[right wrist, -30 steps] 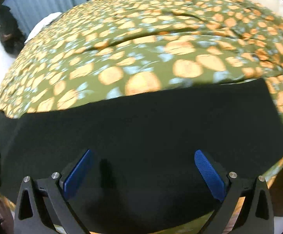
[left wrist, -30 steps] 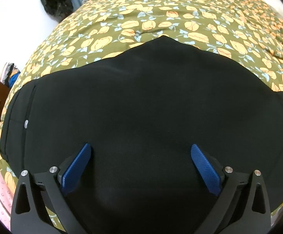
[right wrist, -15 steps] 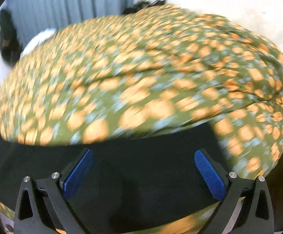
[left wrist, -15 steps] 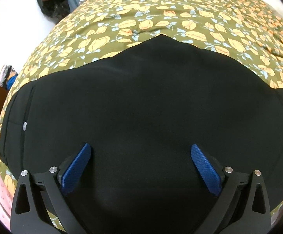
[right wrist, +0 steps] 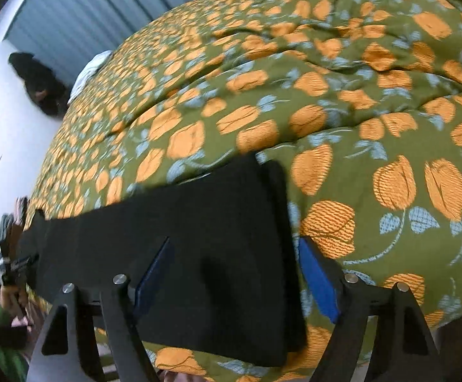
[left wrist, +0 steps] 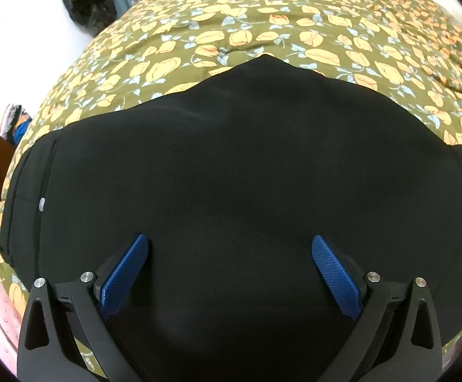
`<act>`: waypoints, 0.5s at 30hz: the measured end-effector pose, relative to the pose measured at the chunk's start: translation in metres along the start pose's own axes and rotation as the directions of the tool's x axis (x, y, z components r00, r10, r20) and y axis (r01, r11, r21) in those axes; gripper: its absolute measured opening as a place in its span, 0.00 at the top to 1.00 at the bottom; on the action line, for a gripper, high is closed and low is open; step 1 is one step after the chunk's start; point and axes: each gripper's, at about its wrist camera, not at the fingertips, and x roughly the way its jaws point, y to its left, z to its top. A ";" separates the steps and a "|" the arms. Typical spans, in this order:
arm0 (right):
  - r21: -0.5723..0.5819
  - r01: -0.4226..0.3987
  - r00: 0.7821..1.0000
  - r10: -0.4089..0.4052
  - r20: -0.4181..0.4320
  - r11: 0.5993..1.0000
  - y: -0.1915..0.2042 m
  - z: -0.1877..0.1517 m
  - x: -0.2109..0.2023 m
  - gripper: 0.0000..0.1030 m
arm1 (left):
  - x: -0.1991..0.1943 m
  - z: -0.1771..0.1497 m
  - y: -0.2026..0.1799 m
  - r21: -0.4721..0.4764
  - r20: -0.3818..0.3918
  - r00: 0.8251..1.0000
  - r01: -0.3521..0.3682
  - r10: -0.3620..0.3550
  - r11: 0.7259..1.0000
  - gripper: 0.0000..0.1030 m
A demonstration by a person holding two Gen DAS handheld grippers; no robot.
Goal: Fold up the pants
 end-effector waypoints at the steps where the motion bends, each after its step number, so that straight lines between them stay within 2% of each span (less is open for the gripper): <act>1: -0.009 -0.009 1.000 0.009 0.008 1.000 0.002 0.001 -0.002 0.24 | 0.001 0.000 0.000 -0.001 0.000 1.000 -0.001 0.001 1.000 0.00; 6: -0.102 0.099 0.995 -0.096 0.039 0.990 0.007 0.013 -0.008 0.26 | 0.002 0.000 -0.002 -0.002 0.003 1.000 -0.014 0.014 1.000 0.00; 11: -0.138 0.119 0.992 -0.112 0.055 0.983 0.014 0.038 0.010 0.25 | 0.002 0.001 -0.001 -0.004 -0.005 1.000 -0.016 0.016 1.000 0.00; 15: -0.170 0.104 0.994 -0.110 -0.027 0.980 0.014 0.046 0.038 0.25 | 0.003 0.001 -0.001 -0.003 -0.010 1.000 -0.020 0.020 1.000 0.00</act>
